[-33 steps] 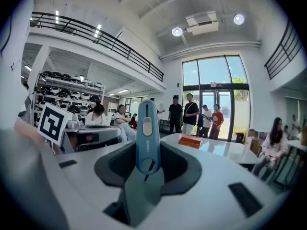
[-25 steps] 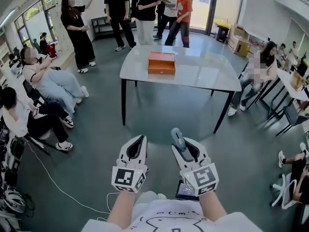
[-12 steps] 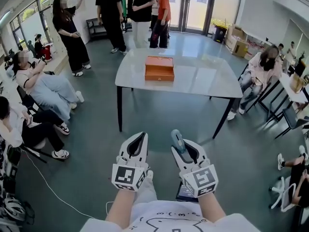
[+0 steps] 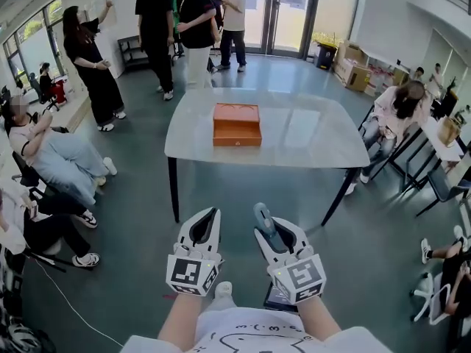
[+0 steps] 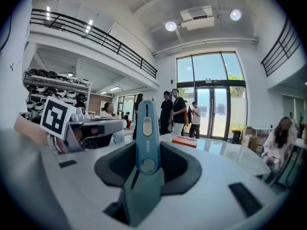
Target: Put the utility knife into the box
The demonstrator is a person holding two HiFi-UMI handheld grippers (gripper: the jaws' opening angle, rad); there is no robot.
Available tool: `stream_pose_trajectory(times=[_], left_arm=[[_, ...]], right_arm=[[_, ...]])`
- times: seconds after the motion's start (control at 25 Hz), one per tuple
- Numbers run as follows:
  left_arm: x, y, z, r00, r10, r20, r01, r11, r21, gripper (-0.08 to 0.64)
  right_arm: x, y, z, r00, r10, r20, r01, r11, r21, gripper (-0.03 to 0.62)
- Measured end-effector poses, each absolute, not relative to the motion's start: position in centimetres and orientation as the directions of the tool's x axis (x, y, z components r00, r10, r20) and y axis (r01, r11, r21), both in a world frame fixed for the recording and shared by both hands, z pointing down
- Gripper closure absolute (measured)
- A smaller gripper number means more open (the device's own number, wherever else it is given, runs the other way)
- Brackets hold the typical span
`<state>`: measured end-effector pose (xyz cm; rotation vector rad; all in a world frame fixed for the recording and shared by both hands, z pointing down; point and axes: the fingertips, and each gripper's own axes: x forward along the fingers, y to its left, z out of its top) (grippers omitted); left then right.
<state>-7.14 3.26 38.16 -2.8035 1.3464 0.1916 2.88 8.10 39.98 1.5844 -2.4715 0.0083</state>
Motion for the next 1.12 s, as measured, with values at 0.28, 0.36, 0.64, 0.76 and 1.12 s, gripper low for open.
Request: stream_pose_trajectory(times=[0.28, 0.36, 0.64, 0.76, 1.12], left_arm=[[-6.3, -2.7, 38.2, 0.659, -0.744, -0.109, -0.747, -0.664, 0.021, 0.545], [-6.2, -4.3, 38.2, 0.663, -0.740, -0.111, -0.742, -0.669, 0.024, 0.545], [-5.2, -7.9, 38.5, 0.679, -0.727, -0.105, -0.729, -0.684, 0.025, 0.545], [-4.7, -9.2, 38.6, 0.679, -0.726, -0.108, -0.728, -0.685, 0.029, 0.545], [-2.9, -13.0, 38.9, 0.638, -0.765, -0.086, -0.765, -0.643, 0.046, 0.545]], right_arm=[[3.1, 2.2, 39.3, -0.364, -0.916, 0.168, -0.919, 0.382, 0.093, 0.446], [3.1, 0.9, 39.5, -0.356, -0.919, 0.172, -0.923, 0.374, 0.089, 0.446], [3.6, -2.6, 40.2, -0.340, -0.924, 0.177, -0.931, 0.357, 0.079, 0.446], [4.1, -3.8, 40.2, -0.336, -0.925, 0.175, -0.932, 0.353, 0.077, 0.446], [6.2, -8.2, 40.4, -0.389, -0.901, 0.193, -0.912, 0.406, 0.056, 0.446]])
